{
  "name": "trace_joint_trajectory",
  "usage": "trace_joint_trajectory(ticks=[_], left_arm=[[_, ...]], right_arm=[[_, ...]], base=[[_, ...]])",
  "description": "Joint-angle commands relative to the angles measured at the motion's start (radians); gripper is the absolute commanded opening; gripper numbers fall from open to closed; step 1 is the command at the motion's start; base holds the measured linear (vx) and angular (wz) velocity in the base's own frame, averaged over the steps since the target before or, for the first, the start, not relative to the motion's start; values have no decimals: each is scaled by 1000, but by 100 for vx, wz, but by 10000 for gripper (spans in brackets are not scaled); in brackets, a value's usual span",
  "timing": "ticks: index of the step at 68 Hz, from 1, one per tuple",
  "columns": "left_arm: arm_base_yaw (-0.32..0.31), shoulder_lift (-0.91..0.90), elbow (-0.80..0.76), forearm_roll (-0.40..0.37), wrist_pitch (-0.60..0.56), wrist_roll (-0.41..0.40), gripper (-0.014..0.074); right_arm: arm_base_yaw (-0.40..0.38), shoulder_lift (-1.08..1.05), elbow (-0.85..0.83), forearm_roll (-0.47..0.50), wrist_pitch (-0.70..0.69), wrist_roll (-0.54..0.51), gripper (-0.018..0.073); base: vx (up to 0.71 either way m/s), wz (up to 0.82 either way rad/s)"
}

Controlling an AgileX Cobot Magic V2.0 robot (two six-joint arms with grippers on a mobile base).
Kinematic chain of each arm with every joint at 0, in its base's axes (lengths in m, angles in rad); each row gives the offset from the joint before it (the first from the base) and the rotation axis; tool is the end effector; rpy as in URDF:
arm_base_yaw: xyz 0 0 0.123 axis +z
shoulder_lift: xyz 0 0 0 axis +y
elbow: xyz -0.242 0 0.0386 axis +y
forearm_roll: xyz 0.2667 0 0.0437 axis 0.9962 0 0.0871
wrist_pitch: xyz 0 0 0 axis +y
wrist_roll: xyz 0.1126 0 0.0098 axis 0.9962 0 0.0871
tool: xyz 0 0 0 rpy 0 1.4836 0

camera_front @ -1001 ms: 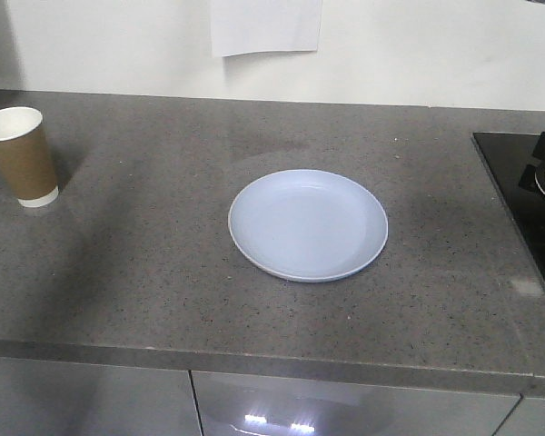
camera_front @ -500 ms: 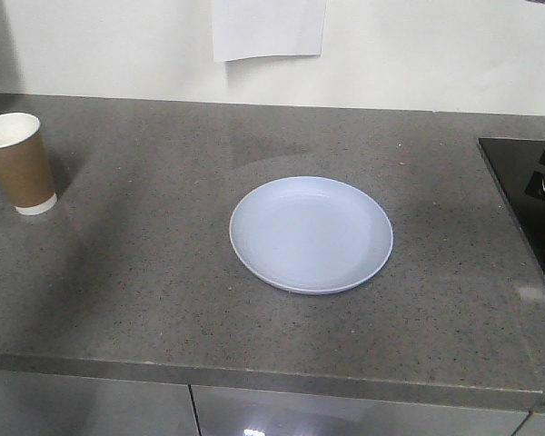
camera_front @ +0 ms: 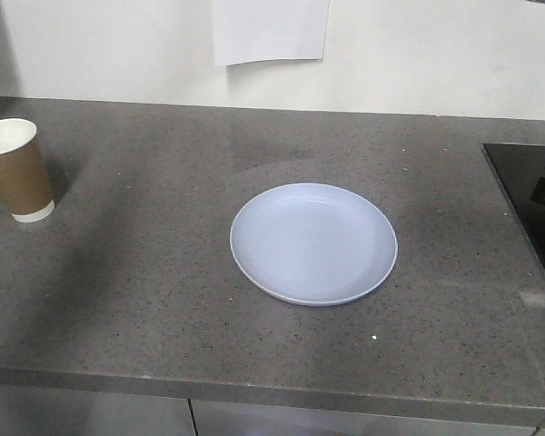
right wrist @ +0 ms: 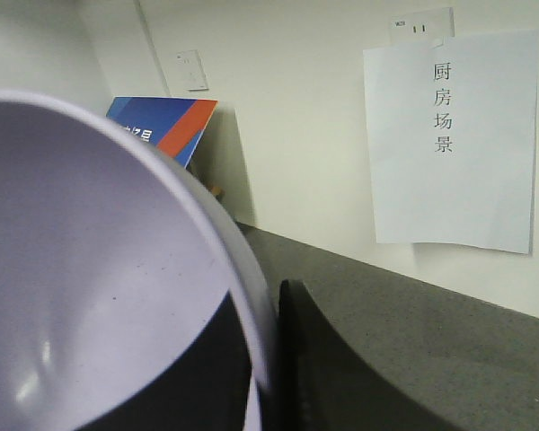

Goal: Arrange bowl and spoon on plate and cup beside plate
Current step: 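Drive closer so the plate sits centred before the robot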

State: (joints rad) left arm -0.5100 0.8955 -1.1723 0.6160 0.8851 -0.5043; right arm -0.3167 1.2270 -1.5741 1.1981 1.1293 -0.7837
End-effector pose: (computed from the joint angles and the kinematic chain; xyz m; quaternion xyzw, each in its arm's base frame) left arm 0.2130 -0.0612 0.4097 0.0509 0.8245 0.0297 0.5627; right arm 0.2673 0.0126 0.4822 -0.1711 0.7281 0.2975 0.5933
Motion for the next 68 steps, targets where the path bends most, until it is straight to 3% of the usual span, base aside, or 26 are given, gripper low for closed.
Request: trace_joint_trajectory(ticks=[1,68], left_arm=[[0,-7,-23,33,-58,-7,-6],[0,-7,-23,33,-58,-7,-6]], right_arm=[[-2,-24,-24,64,-39,-10,-5],[-2,-24,-24,64,-39,-10,-5]], base=[[3,0],[3,-3]])
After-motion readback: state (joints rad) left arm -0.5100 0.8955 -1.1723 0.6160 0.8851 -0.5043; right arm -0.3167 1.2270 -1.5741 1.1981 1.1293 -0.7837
